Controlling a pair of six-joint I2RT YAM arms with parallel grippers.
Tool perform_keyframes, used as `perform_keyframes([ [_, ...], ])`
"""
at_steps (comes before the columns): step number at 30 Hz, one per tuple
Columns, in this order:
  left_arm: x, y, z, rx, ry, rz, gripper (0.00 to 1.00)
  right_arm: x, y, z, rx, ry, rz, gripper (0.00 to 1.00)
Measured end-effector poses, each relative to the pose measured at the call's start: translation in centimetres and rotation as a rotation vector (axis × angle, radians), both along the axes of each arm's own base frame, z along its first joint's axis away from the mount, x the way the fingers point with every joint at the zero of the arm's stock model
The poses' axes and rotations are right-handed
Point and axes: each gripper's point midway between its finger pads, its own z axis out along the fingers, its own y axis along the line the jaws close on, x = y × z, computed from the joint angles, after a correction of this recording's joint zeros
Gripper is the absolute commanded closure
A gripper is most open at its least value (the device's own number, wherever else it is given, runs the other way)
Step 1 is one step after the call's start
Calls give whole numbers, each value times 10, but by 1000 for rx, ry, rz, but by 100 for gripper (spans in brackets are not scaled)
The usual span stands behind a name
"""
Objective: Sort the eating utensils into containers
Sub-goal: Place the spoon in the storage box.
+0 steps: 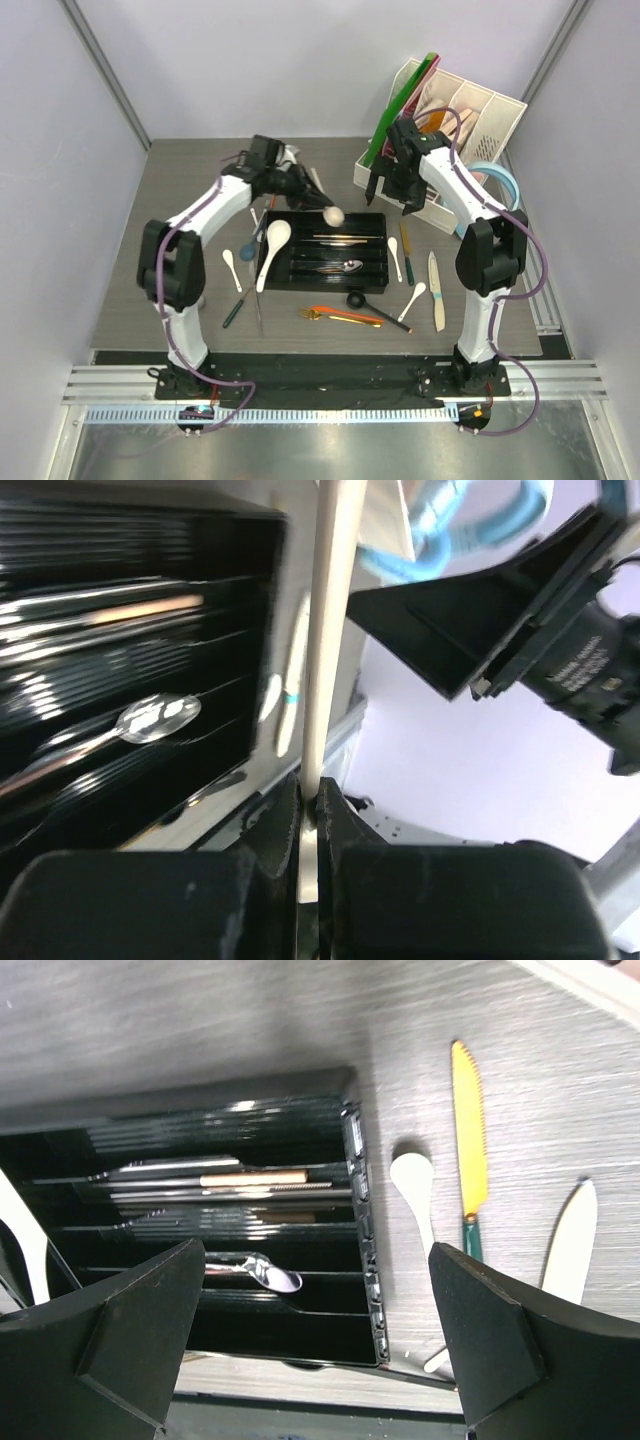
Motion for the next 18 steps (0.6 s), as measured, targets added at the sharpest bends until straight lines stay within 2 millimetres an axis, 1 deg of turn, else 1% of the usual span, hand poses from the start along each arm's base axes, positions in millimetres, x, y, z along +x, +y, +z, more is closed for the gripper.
perform_keyframes([
  [2,2,-34,-5,-42,-1,-78,100,3,-4,2,1,-7,-11,0],
  [3,2,-48,-11,-54,14,-108,100,4,-6,2,1,-9,-16,0],
  [5,2,-65,-21,-72,46,-141,100,5,-8,2,1,-10,-21,0],
  [7,9,-75,-30,-84,77,-146,100,6,-9,2,1,-10,-24,0],
  [9,14,-76,-38,-83,109,-127,100,6,-12,1,0,-8,-31,0],
  [13,15,-72,-48,-67,172,-71,100,5,-17,-3,-4,6,-41,0],
  [18,15,-67,-68,-12,265,31,100,3,-22,-8,-9,21,-51,0],
])
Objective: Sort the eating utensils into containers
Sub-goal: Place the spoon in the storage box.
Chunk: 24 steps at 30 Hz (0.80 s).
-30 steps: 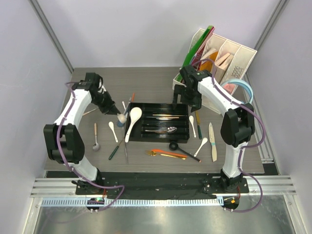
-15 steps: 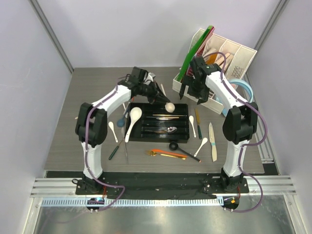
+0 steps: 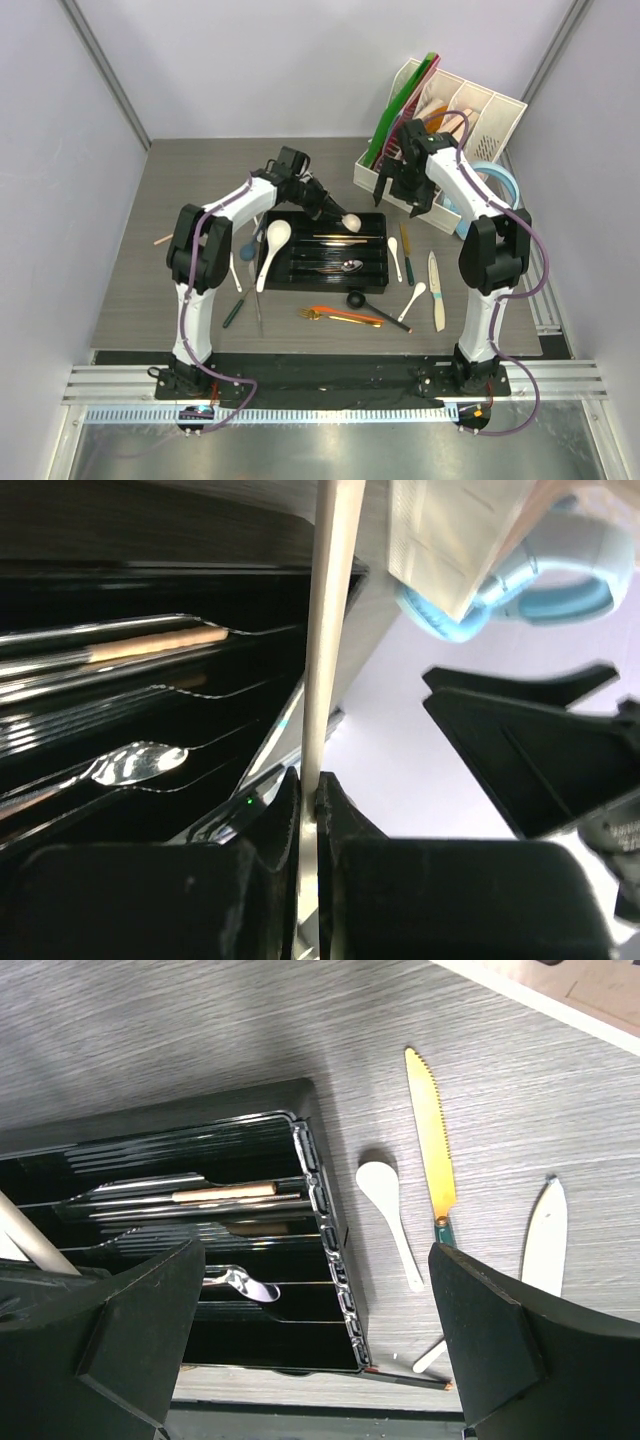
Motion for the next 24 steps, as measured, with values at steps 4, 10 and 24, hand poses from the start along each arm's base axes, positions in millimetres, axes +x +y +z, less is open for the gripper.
perform_keyframes([
  [4,8,0,5,63,47,89,100,0,-2,0,0,0,-4,0],
  [10,27,-6,30,91,74,262,100,2,-9,-2,-25,-3,-19,0],
  [24,13,-7,30,233,152,586,100,-33,-38,6,-95,-34,-44,0],
])
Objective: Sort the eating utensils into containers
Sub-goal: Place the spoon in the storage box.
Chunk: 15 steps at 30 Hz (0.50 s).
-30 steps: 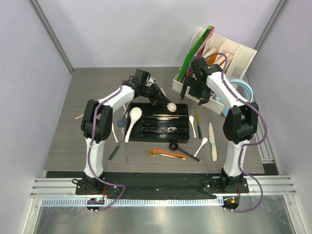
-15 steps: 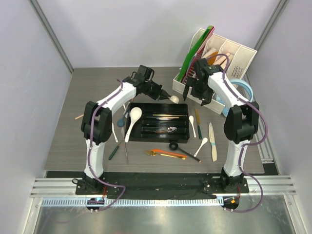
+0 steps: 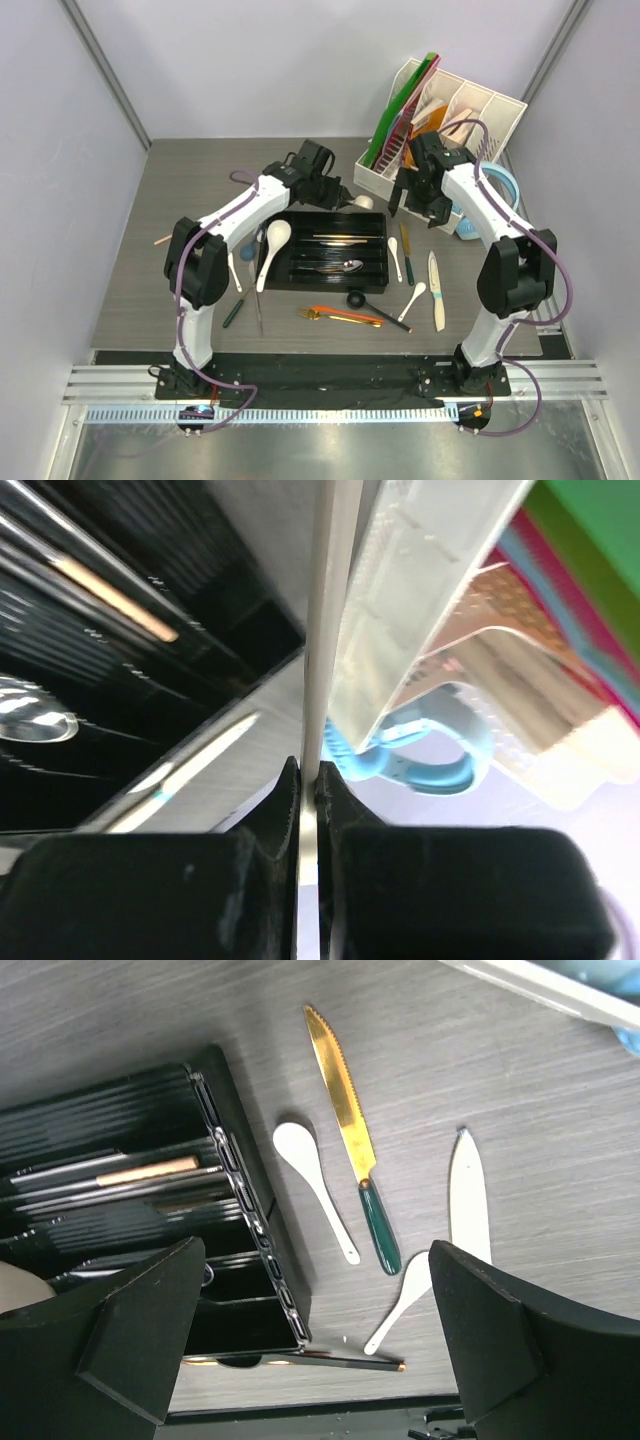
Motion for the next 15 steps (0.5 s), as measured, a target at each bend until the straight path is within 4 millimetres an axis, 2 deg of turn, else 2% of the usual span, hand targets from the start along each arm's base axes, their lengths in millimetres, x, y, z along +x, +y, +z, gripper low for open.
perform_keyframes([
  [2,4,-5,7,-4,-14,29,100,-9,-2,2,2,-7,0,0],
  [5,1,-6,-2,12,3,68,100,-15,-4,4,3,-13,1,0],
  [7,-6,-4,-19,35,38,88,100,-18,-5,3,5,-20,2,0],
  [12,-28,10,-75,159,151,120,100,-28,-7,2,8,-24,6,0],
  [15,-31,15,-87,197,170,131,100,-35,-8,0,11,-25,10,0],
])
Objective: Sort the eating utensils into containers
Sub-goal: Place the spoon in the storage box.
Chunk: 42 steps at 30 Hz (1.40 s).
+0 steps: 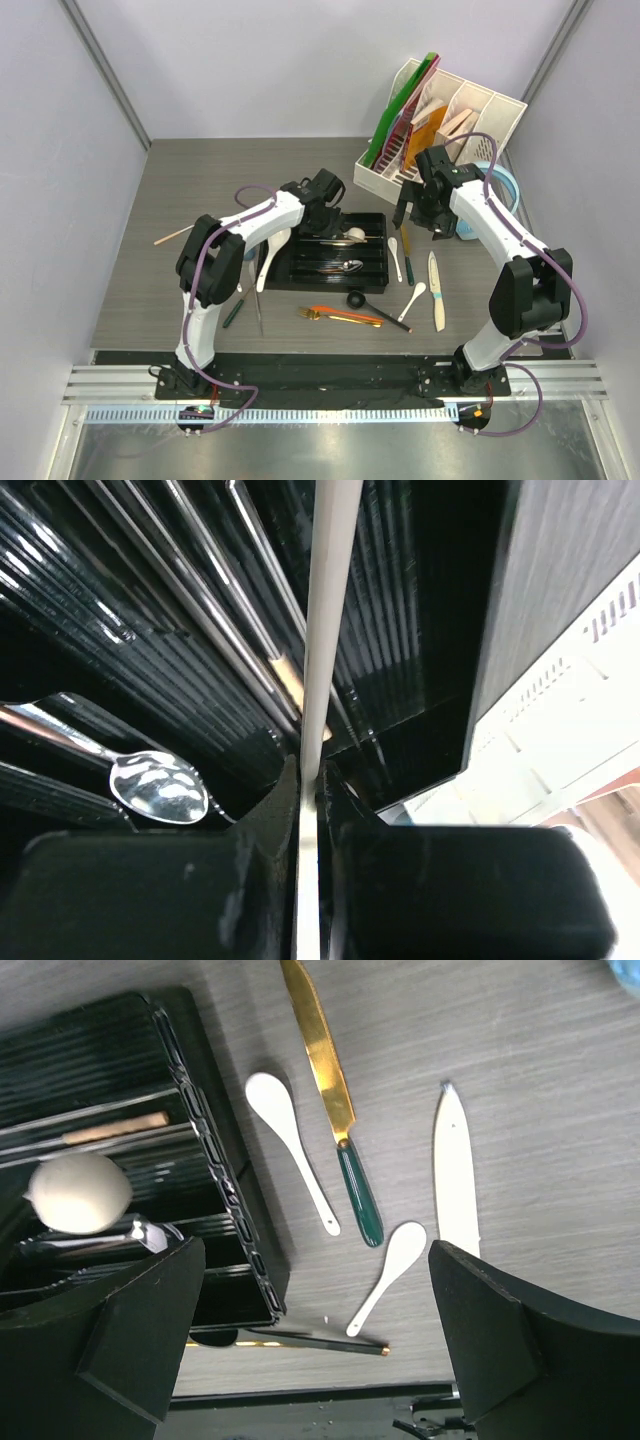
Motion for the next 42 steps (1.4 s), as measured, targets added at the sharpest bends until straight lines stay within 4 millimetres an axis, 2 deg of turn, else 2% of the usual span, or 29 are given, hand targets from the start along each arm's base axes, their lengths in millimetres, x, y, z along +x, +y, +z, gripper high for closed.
perform_keyframes([
  [5,5,1,-3,10,-7,27,100,-9,-1,0,8,0,7,0],
  [15,23,-11,-27,12,-10,43,100,-18,-1,-7,12,14,16,0],
  [24,33,-20,-20,-33,-63,44,100,-25,-2,-14,13,35,20,0],
  [33,46,-19,-7,-95,-119,68,100,-26,1,-14,27,38,25,0],
  [42,55,-18,-2,-116,-139,85,100,-26,1,-15,29,40,27,0],
])
